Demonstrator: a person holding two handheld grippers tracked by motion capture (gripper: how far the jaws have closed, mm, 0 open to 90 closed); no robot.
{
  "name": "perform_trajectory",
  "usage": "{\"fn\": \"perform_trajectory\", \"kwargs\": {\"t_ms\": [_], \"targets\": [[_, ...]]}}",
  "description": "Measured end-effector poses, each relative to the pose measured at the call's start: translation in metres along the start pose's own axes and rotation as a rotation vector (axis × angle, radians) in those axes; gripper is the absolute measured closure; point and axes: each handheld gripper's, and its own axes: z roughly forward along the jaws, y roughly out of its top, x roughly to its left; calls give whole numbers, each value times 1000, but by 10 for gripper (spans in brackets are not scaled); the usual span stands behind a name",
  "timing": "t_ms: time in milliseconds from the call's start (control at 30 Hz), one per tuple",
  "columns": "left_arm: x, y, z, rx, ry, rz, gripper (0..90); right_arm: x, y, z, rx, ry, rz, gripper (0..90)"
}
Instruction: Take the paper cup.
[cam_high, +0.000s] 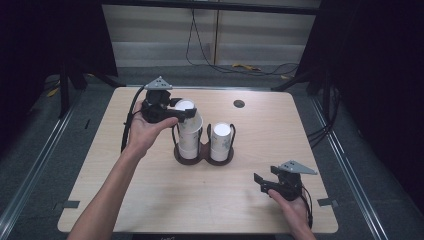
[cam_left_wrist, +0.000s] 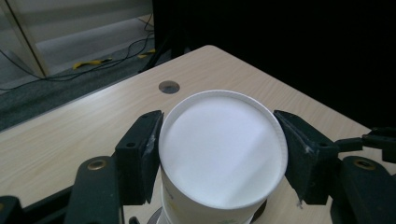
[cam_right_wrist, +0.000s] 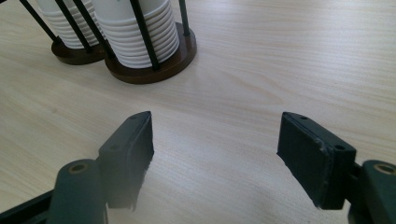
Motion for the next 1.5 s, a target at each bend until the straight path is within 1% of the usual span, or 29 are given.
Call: {"fn": "perform_trajectory", "kwargs": {"t_ms": [33, 67, 100, 133, 200, 233, 267, 333, 433, 467, 533, 600, 633, 700, 733, 767, 867, 933, 1000, 1067, 1100, 1200, 1267, 1300, 1333, 1433, 1500], "targets": [[0, 1, -2, -12, 1, 0, 357, 0, 0, 0, 0, 0, 0, 271], [0, 1, -2, -12, 1, 0, 357, 0, 0, 0, 0, 0, 0, 271], [-1, 3, -5, -30, -16, -1, 357, 0, 0, 0, 0, 1, -2, 270], [-1, 3, -5, -30, -16, -1, 357, 0, 0, 0, 0, 1, -2, 270], [-2, 4, -9, -48, -36, 14, 357, 0, 0, 0, -1, 1, 1, 270], [-2, 4, -9, -48, -36, 14, 356, 0, 0, 0, -1, 1, 1, 270], [-4, 4, -11, -60, -55, 19, 356, 0, 0, 0, -2, 1, 1, 271], [-6, 3, -12, -75, -99, 8, 356, 0, 0, 0, 0, 4, 1, 274], [-10, -2, -14, -96, -107, 24, 356, 1, 0, -1, 0, 9, 4, 275], [-12, -4, -14, -98, -116, 29, 356, 1, 0, -1, -2, 10, 1, 275], [-14, -8, -14, -96, -119, 33, 356, 1, 0, -1, -5, 12, 1, 275], [-15, -11, -14, -95, -146, 29, 356, 2, 0, -1, -5, 11, 0, 275], [-16, -12, -15, -96, -149, 33, 356, 2, 0, -1, -5, 8, -2, 275], [-16, -13, -15, -99, -169, 29, 356, 2, 0, -1, -5, 6, -2, 275], [-17, -14, -16, -104, -176, 38, 356, 2, 0, -2, -5, 5, -2, 275], [-18, -15, -16, -107, -174, 46, 357, 1, 0, -2, -7, 7, -3, 275], [-20, -17, -17, -107, -195, 46, 356, 2, 0, -2, -10, 7, -3, 275], [-22, -20, -17, -115, -208, 45, 356, 3, 1, -3, -14, 15, 3, 274], [-24, -23, -16, -112, -214, 51, 356, 4, 1, -4, -22, 21, -3, 272], [-27, -26, -15, -108, -225, 56, 355, 5, 2, -5, -33, 36, 5, 268], [-28, -28, -14, -109, -239, 52, 355, 6, 2, -6, -41, 43, -2, 266], [-29, -32, -13, -106, -253, 53, 355, 9, 4, -9, -69, 75, -8, 247], [-30, -34, -13, -105, -268, 50, 355, 11, 5, -12, -110, 111, -20, 211], [-30, -36, -12, -107, -272, 43, 355, 12, 6, -14, -125, 138, -31, 194], [-30, -37, -12, -108, -276, 37, 355, 14, 7, -15, -141, 147, -40, 193], [-29, -41, -11, -100, -272, 24, 355, 19, 9, -18, -162, 179, -53, 178], [-31, -47, -9, -95, -277, 17, 355, 23, 11, -18, -161, 185, -63, 174]]}}
